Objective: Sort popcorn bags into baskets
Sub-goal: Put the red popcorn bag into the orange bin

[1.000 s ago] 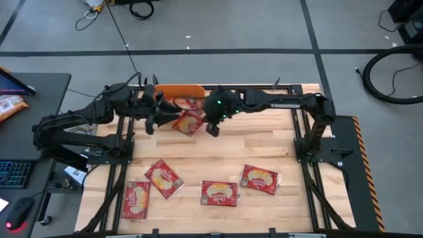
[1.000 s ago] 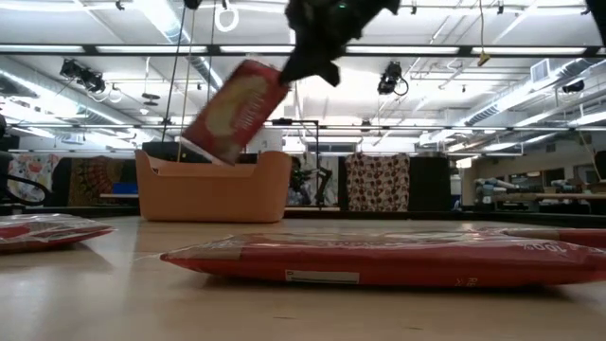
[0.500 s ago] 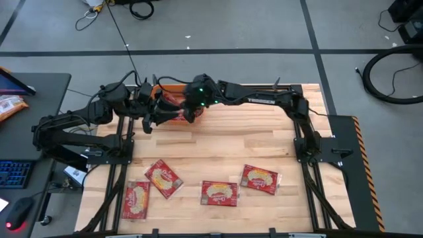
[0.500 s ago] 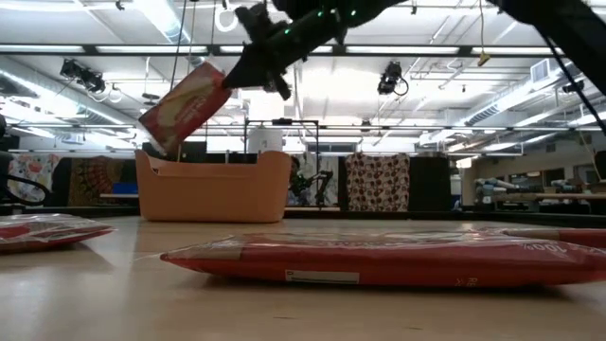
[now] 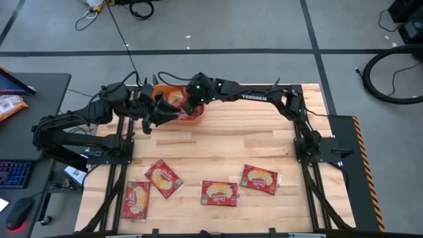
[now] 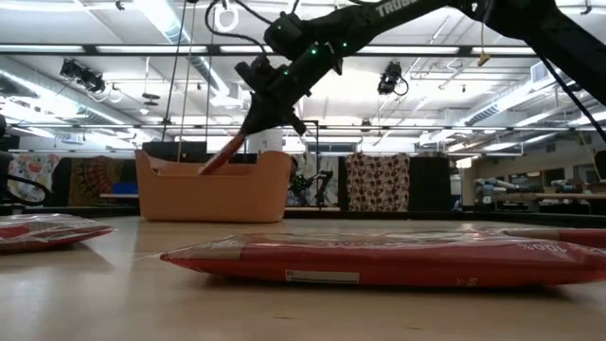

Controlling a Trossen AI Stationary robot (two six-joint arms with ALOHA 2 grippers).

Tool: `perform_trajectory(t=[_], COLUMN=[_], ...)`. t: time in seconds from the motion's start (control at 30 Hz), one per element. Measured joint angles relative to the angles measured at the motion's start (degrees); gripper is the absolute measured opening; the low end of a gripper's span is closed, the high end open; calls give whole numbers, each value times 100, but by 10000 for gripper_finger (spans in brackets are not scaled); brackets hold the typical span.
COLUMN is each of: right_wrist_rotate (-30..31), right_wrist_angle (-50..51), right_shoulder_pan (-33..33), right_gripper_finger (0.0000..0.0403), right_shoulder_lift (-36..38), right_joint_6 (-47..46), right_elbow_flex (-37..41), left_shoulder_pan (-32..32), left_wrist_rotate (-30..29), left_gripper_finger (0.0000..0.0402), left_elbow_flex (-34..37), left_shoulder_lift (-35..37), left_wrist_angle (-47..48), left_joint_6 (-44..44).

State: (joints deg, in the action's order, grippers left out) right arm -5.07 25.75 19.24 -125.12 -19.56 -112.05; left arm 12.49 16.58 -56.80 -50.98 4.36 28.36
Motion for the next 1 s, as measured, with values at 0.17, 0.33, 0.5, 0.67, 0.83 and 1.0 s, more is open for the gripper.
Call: perform_trajectory(t=[0.17, 0.33, 0.5, 0.67, 0.83, 1.0], right_wrist_rotate=[-370, -529, -856, -878, -768, -223], right_wrist_angle=[736, 1188, 1320, 1919, 3043, 4233], right_shoulder_pan=[117, 151, 156, 153, 153, 153], right_gripper_finger=[27, 45, 64, 66, 66, 66], right_shoulder_lift=[0, 0, 0, 0, 2, 2], right_joint_6=[3, 9, 8, 351, 1064, 1597], right_elbow_flex=[4, 7, -52, -441, -1056, -1482], left_shoulder_pan=[0, 0, 0, 0, 0, -123], left_wrist_rotate=[7, -29, -46, -46, -46, -31], left_gripper_finger=[167, 167, 167, 167, 167, 167], left_elbow_flex=[2, 2, 2, 2, 2, 2], left_shoulder_lift=[0, 0, 0, 0, 0, 0], left_wrist_angle=[70, 73, 130, 405, 1016, 1810], left_joint_6=[-28, -42, -48, -42, 67, 372])
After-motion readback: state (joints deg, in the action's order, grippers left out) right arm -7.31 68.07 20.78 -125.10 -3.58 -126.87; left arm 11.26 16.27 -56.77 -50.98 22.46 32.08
